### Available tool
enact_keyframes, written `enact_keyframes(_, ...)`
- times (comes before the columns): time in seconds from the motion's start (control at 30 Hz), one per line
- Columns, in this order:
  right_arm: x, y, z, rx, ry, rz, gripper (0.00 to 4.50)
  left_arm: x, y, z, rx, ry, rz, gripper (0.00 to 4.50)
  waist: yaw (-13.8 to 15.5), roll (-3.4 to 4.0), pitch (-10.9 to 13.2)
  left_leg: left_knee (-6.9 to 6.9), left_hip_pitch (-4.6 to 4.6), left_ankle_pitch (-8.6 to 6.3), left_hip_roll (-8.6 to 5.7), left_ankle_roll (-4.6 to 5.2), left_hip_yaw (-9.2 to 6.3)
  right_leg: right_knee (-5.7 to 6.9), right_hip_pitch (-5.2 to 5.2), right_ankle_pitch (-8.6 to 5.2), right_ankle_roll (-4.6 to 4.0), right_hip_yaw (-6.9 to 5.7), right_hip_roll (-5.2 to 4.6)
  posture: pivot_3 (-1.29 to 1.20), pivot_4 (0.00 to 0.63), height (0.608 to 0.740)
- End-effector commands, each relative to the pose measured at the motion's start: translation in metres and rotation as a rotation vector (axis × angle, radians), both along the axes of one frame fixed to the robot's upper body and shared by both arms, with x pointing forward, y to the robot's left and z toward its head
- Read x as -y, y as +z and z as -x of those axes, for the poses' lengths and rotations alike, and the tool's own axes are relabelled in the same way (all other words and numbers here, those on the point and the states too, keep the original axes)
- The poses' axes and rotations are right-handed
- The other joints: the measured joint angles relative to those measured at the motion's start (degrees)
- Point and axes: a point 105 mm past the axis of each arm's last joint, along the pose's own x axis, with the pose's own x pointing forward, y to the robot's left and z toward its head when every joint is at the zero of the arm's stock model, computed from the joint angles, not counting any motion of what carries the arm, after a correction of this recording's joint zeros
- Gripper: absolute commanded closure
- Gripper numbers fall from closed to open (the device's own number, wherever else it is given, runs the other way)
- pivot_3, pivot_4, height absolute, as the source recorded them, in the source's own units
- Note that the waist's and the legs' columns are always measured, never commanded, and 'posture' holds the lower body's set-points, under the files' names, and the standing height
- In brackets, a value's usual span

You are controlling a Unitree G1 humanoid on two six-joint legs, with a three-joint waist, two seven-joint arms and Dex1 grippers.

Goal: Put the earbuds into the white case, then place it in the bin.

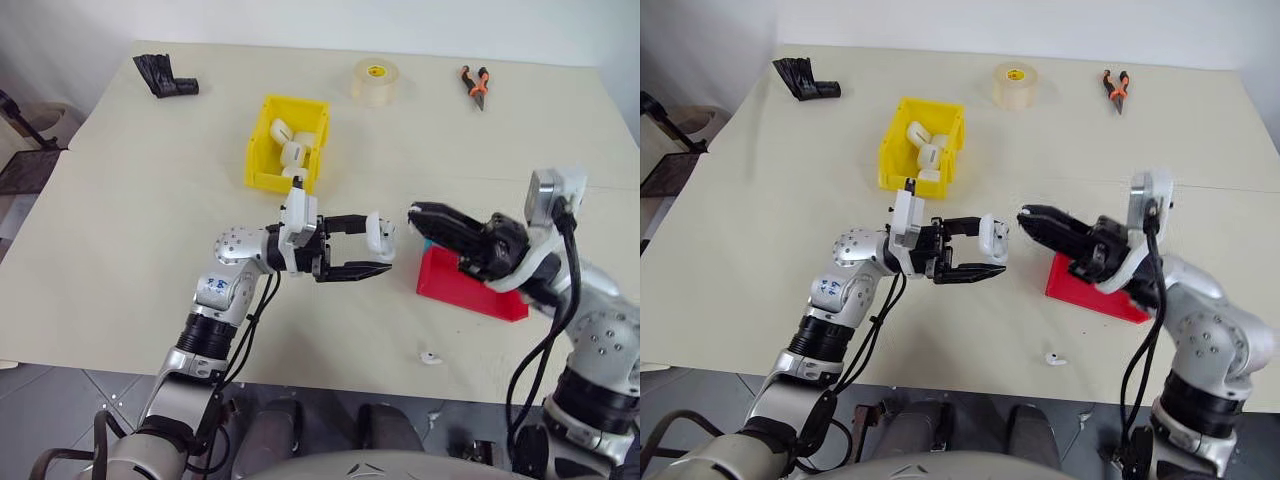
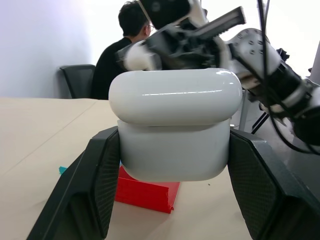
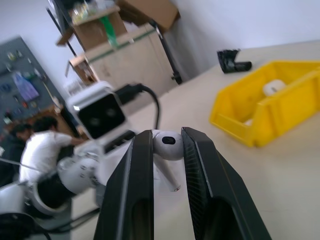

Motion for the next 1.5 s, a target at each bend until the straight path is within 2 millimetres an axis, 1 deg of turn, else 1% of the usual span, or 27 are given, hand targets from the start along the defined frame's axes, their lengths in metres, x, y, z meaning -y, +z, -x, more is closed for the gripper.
enact_keyframes(0.03,-0.009,0.001,0.010,0.041,-0.001,-0.045,4.05,0.002,0.011,0.002,0.027,-0.020,0.015,1.70,0.0,0.00,0.0,-0.01,0.01,0.00,0.00,0.00,-0.01,0.01,0.01,0.00,0.00,0.00,0.01,0.00,0.150,0.740)
enact_keyframes(0.23,-0.015,0.000,0.009,0.052,-0.023,-0.090,4.05,0.001,0.011,0.003,0.021,-0.031,0.005,1.70,-0.2,0.00,0.0,-0.06,0.16,0.00,0.02,0.00,0.04,0.08,0.03,0.00,0.00,0.07,0.04,0.00,0.150,0.740)
enact_keyframes(0.5,-0.019,-0.010,0.008,0.040,-0.042,-0.095,4.05,0.003,0.014,0.003,0.016,-0.041,0.015,1.70,-0.1,0.00,0.0,-0.07,0.23,0.00,0.00,0.00,0.04,0.04,0.14,0.00,0.00,0.08,0.02,0.00,0.150,0.740)
enact_keyframes(0.77,-0.022,-0.020,0.015,0.022,-0.037,-0.081,4.05,0.002,0.017,0.000,-0.006,-0.022,0.032,1.70,-0.1,0.00,0.0,-0.08,0.26,0.00,0.02,0.00,0.04,0.02,0.16,0.00,0.00,0.08,0.03,0.00,0.150,0.740)
enact_keyframes(1.07,-0.022,-0.030,0.017,0.012,-0.066,-0.069,4.05,0.004,0.019,-0.002,-0.015,-0.018,0.045,1.70,-0.1,0.00,0.0,-0.08,0.28,0.00,0.02,0.00,0.03,-0.06,0.23,0.00,0.00,0.07,0.04,0.00,0.150,0.740)
enact_keyframes(1.2,-0.016,-0.038,0.017,0.007,-0.095,-0.020,4.05,0.003,0.024,-0.005,-0.021,-0.008,0.068,1.70,0.0,0.00,0.0,-0.08,0.27,0.00,0.01,0.01,0.03,-0.06,0.24,0.00,0.00,0.07,0.03,0.00,0.150,0.740)
enact_keyframes(1.3,-0.010,-0.045,0.015,-0.030,-0.123,0.027,4.05,0.003,0.025,-0.004,-0.022,-0.011,0.074,1.70,-0.1,0.00,0.0,-0.08,0.27,0.00,0.01,0.01,0.04,-0.08,0.24,0.00,0.00,0.07,0.03,0.00,0.150,0.740)
enact_keyframes(1.37,-0.009,-0.045,0.014,-0.027,-0.130,0.047,4.05,0.003,0.024,-0.004,-0.022,-0.014,0.075,1.70,-0.1,0.00,0.0,-0.08,0.28,-0.01,0.02,0.01,0.04,-0.08,0.24,0.00,0.00,0.07,0.04,0.00,0.150,0.740)
enact_keyframes(1.47,-0.012,-0.040,0.016,-0.033,-0.103,0.043,4.05,0.003,0.024,-0.003,-0.021,-0.022,0.075,1.70,-0.1,0.00,0.0,-0.08,0.28,0.00,0.03,0.01,0.04,-0.09,0.25,0.00,0.00,0.06,0.05,0.00,0.150,0.740)
enact_keyframes(1.5,-0.014,-0.039,0.016,-0.028,-0.097,0.046,3.70,0.003,0.024,-0.002,-0.021,-0.025,0.075,1.70,-0.1,0.00,0.0,-0.08,0.28,0.00,0.03,0.01,0.04,-0.09,0.25,0.00,0.00,0.06,0.04,0.00,0.150,0.740)
